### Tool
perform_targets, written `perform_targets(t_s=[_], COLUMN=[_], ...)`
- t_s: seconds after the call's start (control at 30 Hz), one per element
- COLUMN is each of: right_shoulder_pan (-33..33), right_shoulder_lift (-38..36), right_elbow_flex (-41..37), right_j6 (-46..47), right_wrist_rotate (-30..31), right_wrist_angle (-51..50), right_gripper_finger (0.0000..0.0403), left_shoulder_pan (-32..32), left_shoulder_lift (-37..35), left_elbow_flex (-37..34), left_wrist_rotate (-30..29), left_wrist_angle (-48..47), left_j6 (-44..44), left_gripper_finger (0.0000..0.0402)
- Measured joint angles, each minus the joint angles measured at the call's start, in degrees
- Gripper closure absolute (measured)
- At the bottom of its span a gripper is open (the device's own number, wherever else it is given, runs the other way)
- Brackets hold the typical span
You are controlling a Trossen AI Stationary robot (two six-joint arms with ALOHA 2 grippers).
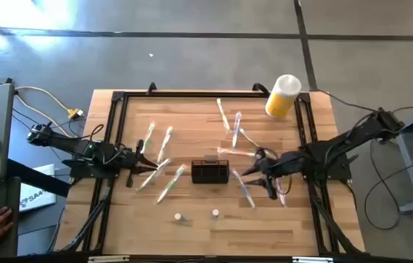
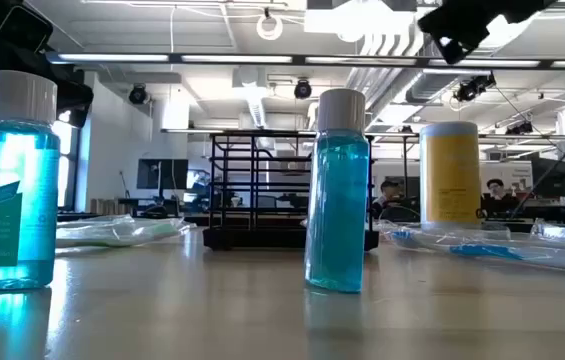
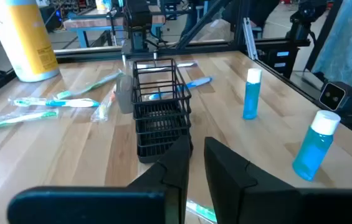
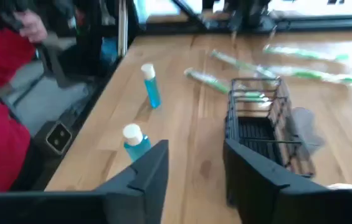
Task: Pick & Place toothbrushing station
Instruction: Put the right mouthwash bottle into the wire organizer
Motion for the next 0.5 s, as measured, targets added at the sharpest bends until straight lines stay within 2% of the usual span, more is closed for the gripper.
perform_targets(t_s=[0.3, 0.5], right_shoulder_pan=[1.76, 1.96], right_shoulder_lift=[15.91, 23.92], right_elbow_flex=[14.07, 23.81], right_j6=[-6.35, -7.02], right_wrist_rotate=[-0.76, -0.83], right_wrist_angle=[-5.44, -12.85], right_gripper_finger=[0.0159, 0.0144], left_shoulder_pan=[0.00, 0.00], left_shoulder_lift=[0.00, 0.00], left_elbow_flex=[0.00, 0.00], left_wrist_rotate=[0.04, 0.06], left_wrist_angle=[-0.01, 0.00], left_j6=[-2.42, -5.03], left_gripper_finger=[0.0355, 0.0355])
